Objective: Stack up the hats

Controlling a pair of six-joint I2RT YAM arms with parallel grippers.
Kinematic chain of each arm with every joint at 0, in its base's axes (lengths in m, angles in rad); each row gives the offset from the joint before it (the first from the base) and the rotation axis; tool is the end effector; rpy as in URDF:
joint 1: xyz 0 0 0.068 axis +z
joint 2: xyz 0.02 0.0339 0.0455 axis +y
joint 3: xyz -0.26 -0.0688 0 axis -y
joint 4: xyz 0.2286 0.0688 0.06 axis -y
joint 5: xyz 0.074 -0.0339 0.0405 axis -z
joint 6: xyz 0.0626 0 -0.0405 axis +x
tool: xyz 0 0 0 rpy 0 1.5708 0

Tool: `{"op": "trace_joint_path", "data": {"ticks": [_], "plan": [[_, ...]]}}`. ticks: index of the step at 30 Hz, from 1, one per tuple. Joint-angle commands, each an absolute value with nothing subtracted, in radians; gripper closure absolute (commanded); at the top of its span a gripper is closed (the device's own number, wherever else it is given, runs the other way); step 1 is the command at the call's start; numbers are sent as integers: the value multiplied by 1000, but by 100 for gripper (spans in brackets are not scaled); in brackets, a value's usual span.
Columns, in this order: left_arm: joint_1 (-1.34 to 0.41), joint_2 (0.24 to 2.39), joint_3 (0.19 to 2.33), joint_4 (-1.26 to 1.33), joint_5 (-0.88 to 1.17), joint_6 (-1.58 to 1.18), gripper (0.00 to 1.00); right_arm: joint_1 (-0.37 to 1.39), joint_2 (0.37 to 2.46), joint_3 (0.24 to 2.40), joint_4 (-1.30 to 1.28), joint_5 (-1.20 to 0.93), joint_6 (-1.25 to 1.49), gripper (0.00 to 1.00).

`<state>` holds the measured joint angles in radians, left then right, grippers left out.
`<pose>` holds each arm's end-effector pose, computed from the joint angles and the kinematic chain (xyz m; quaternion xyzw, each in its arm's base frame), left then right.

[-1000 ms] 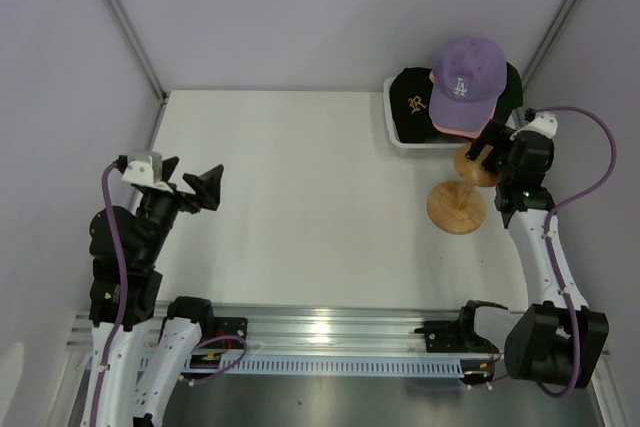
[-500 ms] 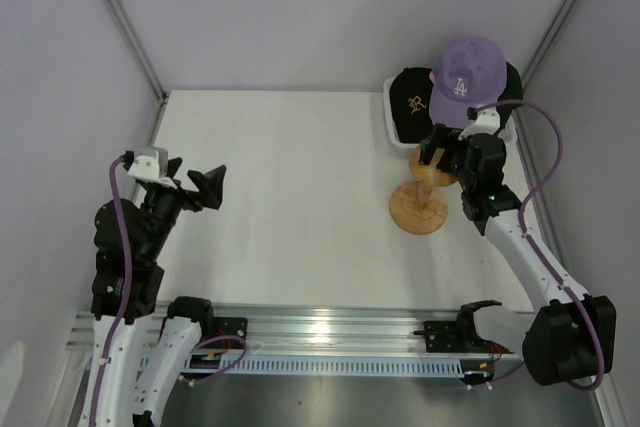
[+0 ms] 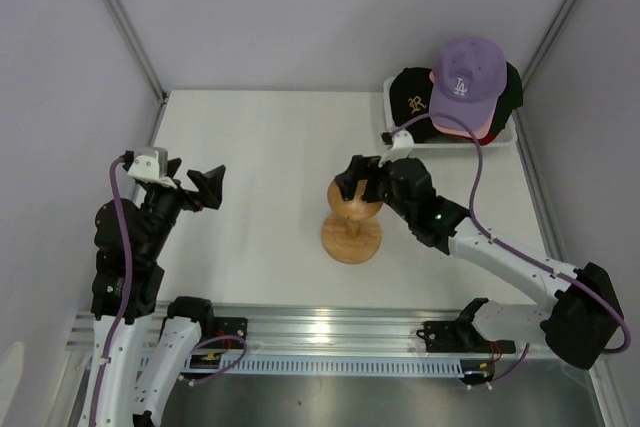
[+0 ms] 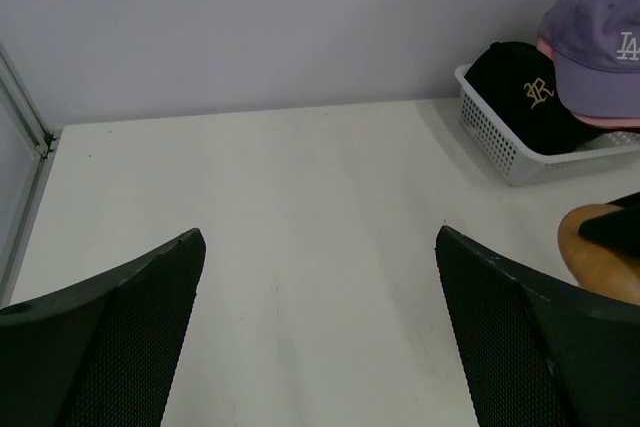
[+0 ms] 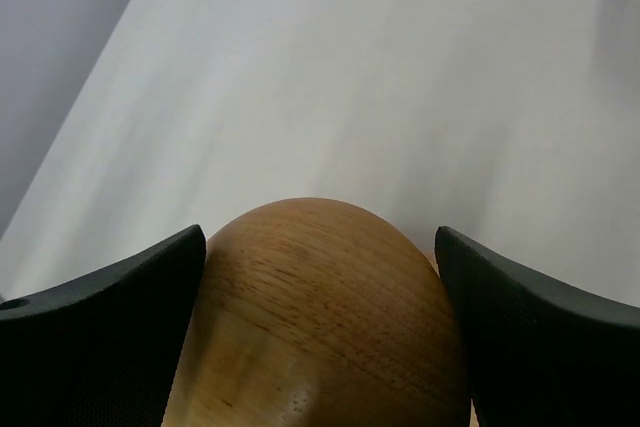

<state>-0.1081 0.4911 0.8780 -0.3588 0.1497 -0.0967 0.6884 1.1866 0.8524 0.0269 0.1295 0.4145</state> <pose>0.1140 -0.0218 0.3818 0.0576 0.6948 -0.1249 0.7059 0.2275 0.1766 0.2951 -0.0721 0.8030 0.2643 0.5293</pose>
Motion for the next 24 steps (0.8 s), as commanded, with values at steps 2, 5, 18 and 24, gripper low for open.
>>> {"op": "trace_joint_path", "data": {"ticks": [2,5,18,24], "plan": [[-107,502,900,-364,85,-98,1,902,1287,847,-146,268,544,1],[-107,499,900,-367,86,-97,1,995,1342,877,-127,314,554,1],[-107,511,897,-373,31,-130,1,803,1258,1281,-268,270,292,0],[-107,590,931,-425,52,-140,1,410,1193,1286,-135,259,267,1]]}}
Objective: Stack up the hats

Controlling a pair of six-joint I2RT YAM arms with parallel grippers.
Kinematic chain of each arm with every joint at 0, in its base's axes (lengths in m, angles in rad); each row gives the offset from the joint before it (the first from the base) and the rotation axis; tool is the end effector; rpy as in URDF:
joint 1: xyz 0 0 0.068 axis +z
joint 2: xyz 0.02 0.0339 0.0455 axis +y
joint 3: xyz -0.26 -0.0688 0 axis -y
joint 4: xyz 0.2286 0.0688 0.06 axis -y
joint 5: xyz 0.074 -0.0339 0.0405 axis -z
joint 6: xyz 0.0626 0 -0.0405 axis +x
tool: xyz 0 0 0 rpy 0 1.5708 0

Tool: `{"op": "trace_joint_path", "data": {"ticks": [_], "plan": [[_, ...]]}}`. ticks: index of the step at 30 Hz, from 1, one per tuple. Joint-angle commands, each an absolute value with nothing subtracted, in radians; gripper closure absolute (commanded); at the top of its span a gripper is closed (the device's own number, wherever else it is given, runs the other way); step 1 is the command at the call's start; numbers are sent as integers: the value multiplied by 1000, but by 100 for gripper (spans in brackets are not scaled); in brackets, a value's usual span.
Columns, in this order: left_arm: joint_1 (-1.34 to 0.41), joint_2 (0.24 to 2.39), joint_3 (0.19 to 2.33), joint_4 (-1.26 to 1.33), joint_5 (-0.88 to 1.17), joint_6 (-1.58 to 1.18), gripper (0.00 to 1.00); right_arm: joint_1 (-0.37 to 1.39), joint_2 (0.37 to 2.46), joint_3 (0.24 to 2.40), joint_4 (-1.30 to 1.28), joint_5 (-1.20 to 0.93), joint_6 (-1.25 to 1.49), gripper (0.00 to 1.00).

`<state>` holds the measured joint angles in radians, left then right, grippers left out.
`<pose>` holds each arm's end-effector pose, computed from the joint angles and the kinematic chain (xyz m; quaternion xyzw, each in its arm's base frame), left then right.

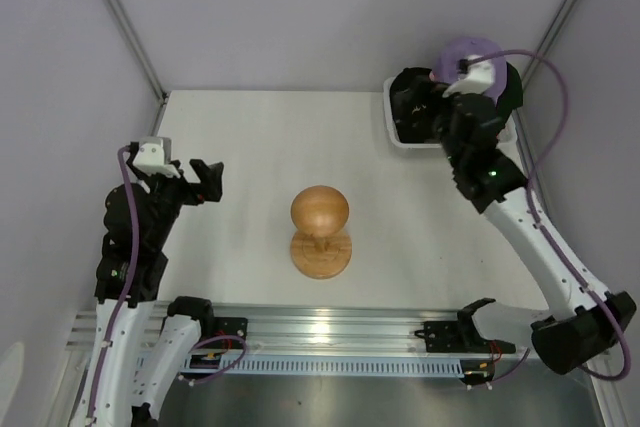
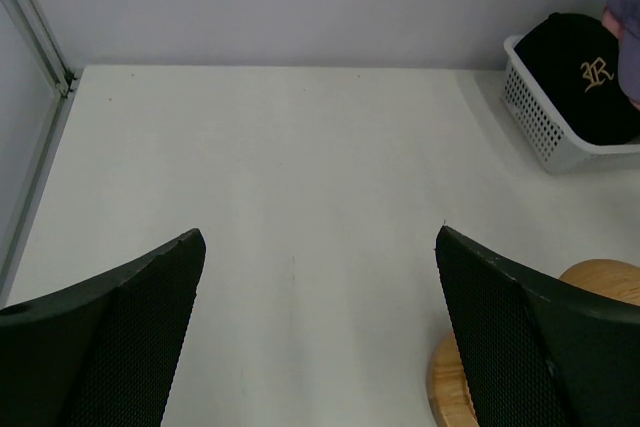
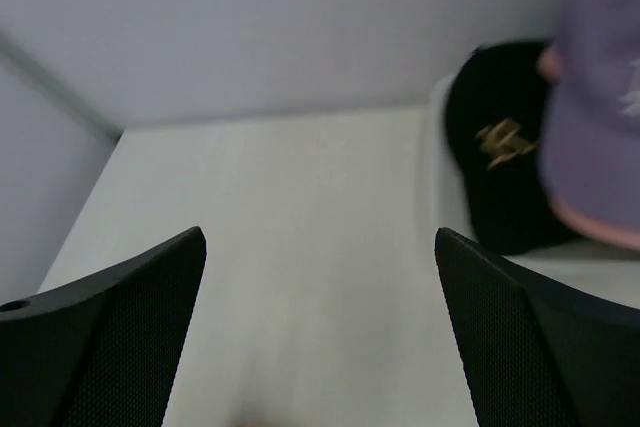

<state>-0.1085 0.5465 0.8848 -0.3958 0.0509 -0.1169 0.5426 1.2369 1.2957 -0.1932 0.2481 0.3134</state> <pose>0.1288 -0.0172 0.3732 0.0144 0.7270 -0.0956 0.6798 0.2588 0.1381 0.4144 -0.0046 0.7516 0.1863 0.6327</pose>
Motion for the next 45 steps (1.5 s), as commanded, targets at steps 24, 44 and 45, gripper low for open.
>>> {"op": "trace_joint_path", "data": {"ticks": [24,44,45], "plan": [[-26,658,950,-446,183,-106,1,-255,1761,1226,314,-430,371,12],[-5,683,939,-428,202,-94,1,-285,1844,1273,502,-641,442,86],[-5,683,940,-428,204,-94,1,-285,1836,1276,499,-647,448,95]]}}
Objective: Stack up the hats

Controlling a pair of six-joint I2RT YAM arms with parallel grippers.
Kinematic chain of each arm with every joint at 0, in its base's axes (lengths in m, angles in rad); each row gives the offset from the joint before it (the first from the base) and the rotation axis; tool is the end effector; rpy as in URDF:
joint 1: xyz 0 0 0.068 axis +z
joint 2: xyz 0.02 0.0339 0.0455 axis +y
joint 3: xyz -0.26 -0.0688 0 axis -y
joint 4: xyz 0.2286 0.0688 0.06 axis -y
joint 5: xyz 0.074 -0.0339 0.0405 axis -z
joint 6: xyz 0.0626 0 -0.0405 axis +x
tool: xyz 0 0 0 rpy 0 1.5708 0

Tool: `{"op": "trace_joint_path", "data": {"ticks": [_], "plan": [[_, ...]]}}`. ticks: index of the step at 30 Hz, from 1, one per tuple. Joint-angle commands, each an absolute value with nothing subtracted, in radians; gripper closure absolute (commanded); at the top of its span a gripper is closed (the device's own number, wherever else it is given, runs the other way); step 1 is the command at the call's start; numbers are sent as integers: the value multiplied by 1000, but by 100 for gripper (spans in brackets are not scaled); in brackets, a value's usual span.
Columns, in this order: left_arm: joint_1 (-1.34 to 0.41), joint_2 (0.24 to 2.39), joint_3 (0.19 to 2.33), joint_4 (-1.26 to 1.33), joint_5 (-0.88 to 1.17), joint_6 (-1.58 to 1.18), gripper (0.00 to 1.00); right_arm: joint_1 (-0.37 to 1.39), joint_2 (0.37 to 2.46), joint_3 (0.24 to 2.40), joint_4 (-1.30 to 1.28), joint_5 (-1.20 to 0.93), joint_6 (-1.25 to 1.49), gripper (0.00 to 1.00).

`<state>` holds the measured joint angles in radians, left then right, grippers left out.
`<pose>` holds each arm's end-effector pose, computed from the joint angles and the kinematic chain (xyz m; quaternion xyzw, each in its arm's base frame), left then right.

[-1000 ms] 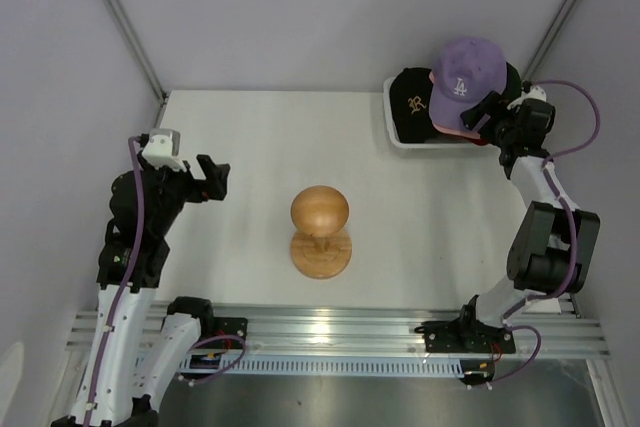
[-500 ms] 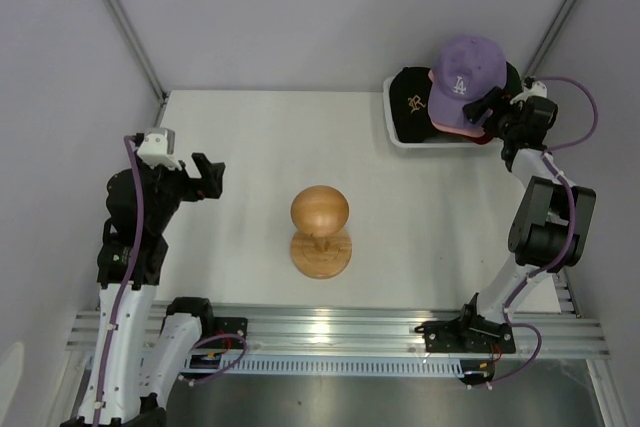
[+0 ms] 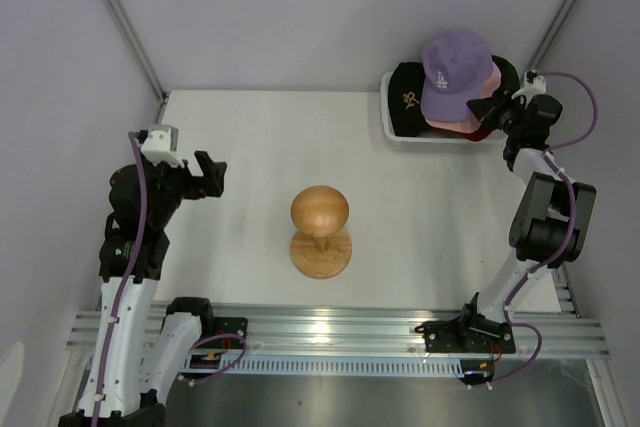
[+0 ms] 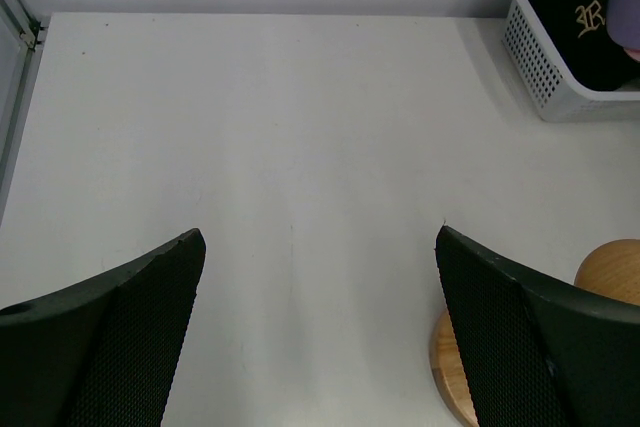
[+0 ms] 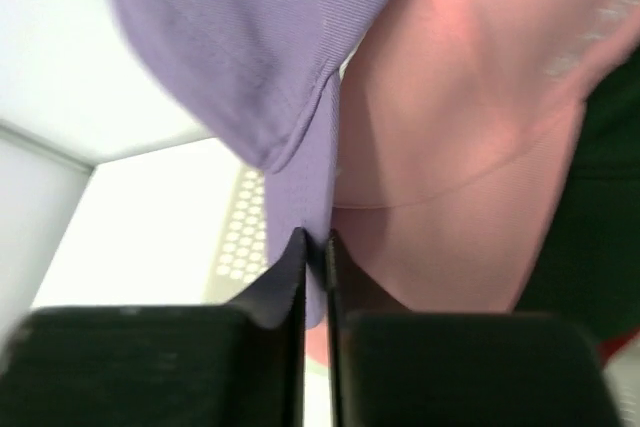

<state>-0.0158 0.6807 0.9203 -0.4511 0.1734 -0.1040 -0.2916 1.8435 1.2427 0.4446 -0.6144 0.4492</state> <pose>0.1582 -0.0133 0.3612 0.0202 0.7765 -0.1047 0.6210 0.4281 -0.0908 0.2647 0.0791 0.7465 0.2779 0.5993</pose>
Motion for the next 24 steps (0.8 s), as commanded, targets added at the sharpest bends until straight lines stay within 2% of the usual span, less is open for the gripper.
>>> {"op": "trace_joint_path", "data": {"ticks": [1,10,18,24], "plan": [[-5,680,939,-428,206,-94,1,-285,1816,1279,502,-655,451,100],[-5,661,939,-426,244,-97,0,-233,1726,1383,537,-759,466,100],[-5,649,943,-428,264,-109,0,-77,1801,1652,420,-767,393,100],[-5,644,945,-433,250,-115,1,-20,1842,1707,518,-877,570,100]]}}
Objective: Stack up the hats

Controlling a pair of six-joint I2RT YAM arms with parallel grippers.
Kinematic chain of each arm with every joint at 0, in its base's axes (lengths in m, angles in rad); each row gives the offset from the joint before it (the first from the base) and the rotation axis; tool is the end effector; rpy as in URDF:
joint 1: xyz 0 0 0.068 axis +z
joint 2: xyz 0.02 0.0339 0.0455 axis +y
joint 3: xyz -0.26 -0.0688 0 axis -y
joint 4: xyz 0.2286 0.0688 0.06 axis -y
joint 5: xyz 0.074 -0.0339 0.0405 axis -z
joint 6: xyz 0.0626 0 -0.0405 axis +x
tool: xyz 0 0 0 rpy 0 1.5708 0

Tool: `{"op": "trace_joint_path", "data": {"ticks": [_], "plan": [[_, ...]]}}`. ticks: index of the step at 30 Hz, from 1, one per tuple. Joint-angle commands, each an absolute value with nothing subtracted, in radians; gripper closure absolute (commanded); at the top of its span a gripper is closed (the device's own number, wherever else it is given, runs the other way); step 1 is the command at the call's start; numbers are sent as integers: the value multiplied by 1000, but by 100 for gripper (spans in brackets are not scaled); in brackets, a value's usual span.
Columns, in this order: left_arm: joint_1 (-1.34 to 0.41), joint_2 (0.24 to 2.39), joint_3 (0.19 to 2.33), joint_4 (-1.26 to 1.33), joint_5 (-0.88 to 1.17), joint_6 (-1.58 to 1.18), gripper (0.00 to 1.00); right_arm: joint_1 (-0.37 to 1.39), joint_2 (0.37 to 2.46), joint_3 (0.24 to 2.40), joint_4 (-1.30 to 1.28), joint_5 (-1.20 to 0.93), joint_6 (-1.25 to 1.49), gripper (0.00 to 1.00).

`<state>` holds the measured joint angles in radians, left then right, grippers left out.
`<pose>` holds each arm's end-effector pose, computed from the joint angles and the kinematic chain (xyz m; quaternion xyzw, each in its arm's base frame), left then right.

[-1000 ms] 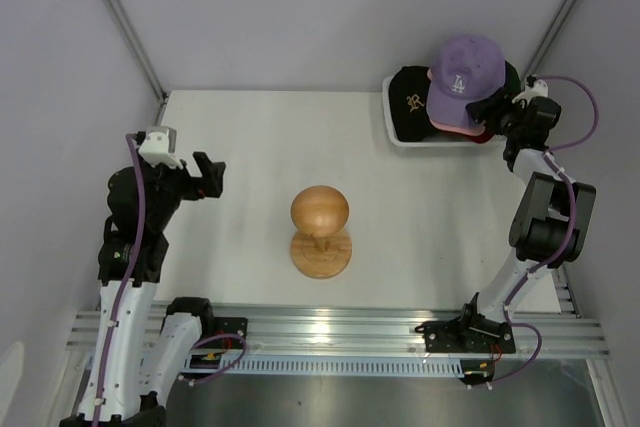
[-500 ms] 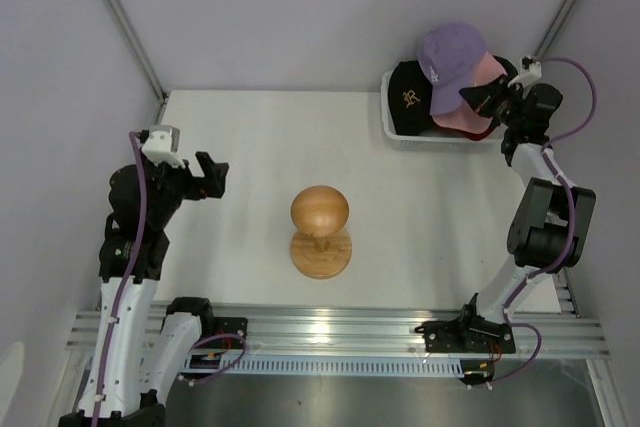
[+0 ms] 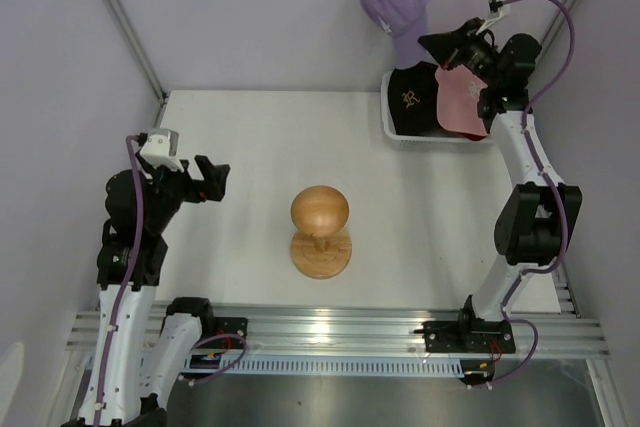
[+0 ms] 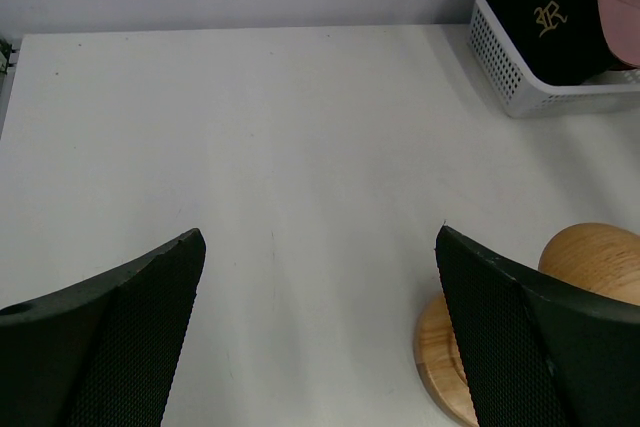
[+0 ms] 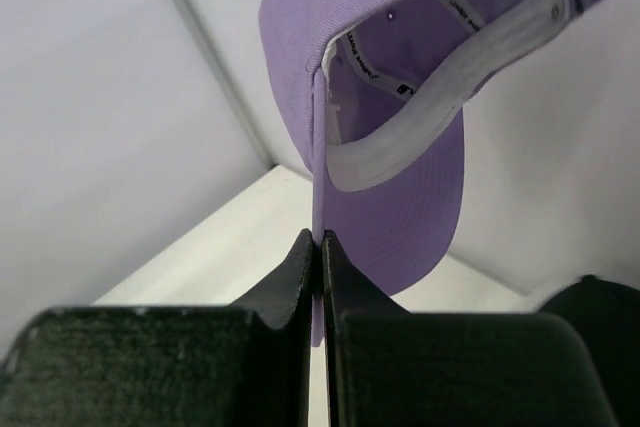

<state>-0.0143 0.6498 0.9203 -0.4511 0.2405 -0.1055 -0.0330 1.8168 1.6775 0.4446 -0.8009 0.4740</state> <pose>0.1496 -0.0171 0.3655 0.0420 0.7652 -0.1300 0.6292 0.4314 0.0307 0.4287 -0.1677 0.6060 0.3874 0.6742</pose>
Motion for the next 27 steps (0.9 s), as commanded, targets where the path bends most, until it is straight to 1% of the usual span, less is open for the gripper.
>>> {"op": "trace_joint_path", "data": {"ticks": [1,3,6,10,11,12,16,21,24,27], "plan": [[-5,646,946,-437,244,-115,0,-3,1826,1695,523,-894,581,100],[-5,649,953,-445,227,-120,1,55,1792,1660,541,-933,612,100],[-5,663,962,-465,204,-123,1,147,1689,1524,593,-971,682,100],[-5,664,968,-472,172,-140,1,285,1510,1283,603,-933,730,100],[-5,658,966,-469,169,-143,0,335,1435,1197,586,-901,726,100],[-5,655,966,-469,172,-144,0,357,1401,1162,578,-884,735,100],[-5,634,956,-449,190,-156,1,413,1251,1062,552,-850,811,100],[-5,612,957,-448,190,-164,0,474,1048,948,482,-761,812,100],[-5,594,951,-440,160,-167,0,505,1011,907,407,-744,814,100],[-5,571,940,-431,103,-166,0,538,997,847,422,-755,874,100]]}}
